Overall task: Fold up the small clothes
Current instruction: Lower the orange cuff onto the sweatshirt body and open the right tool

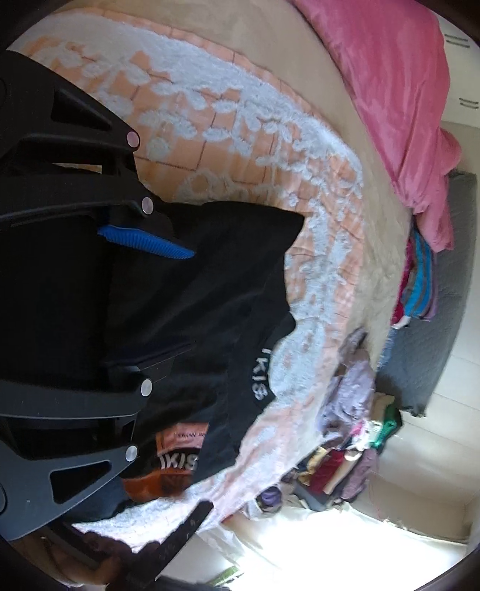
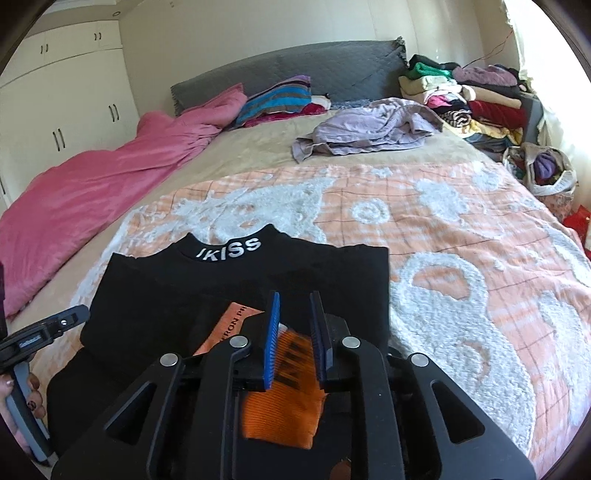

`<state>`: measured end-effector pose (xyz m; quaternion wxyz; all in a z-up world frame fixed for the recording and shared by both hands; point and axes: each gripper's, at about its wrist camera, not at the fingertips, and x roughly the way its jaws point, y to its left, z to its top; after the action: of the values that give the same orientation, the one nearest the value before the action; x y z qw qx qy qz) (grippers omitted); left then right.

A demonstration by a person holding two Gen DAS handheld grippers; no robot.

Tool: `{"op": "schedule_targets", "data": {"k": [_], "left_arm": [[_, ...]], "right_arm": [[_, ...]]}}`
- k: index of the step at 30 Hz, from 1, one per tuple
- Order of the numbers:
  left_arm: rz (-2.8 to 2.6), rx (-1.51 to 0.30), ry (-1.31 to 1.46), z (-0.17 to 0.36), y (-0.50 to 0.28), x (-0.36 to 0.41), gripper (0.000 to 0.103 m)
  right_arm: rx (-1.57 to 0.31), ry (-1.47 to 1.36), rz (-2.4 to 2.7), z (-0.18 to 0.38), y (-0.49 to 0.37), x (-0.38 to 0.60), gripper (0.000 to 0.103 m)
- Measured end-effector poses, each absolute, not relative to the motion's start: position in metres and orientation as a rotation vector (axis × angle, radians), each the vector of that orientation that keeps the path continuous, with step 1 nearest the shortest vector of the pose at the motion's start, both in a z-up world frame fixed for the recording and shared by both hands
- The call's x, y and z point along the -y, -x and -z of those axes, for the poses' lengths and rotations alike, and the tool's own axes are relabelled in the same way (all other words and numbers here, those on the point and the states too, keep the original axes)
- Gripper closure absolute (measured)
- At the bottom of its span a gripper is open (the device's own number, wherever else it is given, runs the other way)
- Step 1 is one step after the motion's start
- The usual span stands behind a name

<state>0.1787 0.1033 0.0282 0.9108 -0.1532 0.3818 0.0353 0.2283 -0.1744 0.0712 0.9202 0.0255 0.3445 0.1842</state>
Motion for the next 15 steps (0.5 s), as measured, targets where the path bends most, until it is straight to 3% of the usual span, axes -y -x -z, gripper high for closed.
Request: {"op": "schedule_targets", "data": {"k": [4,6,15], "left_arm": [[-0.097,-0.862,0.307,-0.008,-0.188,-0.112,0.068],[-0.108,-0.890,0.316,0.002,-0.188,-0.120,0.068],[-0.090,-0.870,0.341,0.012,-0.178,-0.130,0.068]], "right_arm": [[-0.704,-0.032,-0.387,-0.073,-0.221,0.171,0.082],[-0.719,-0.009,-0.411,-0.071,-0.217,0.164,0.074],[-0.822,0.133,-0.540,-0.047,-0.196,0.113,0.063]]}}
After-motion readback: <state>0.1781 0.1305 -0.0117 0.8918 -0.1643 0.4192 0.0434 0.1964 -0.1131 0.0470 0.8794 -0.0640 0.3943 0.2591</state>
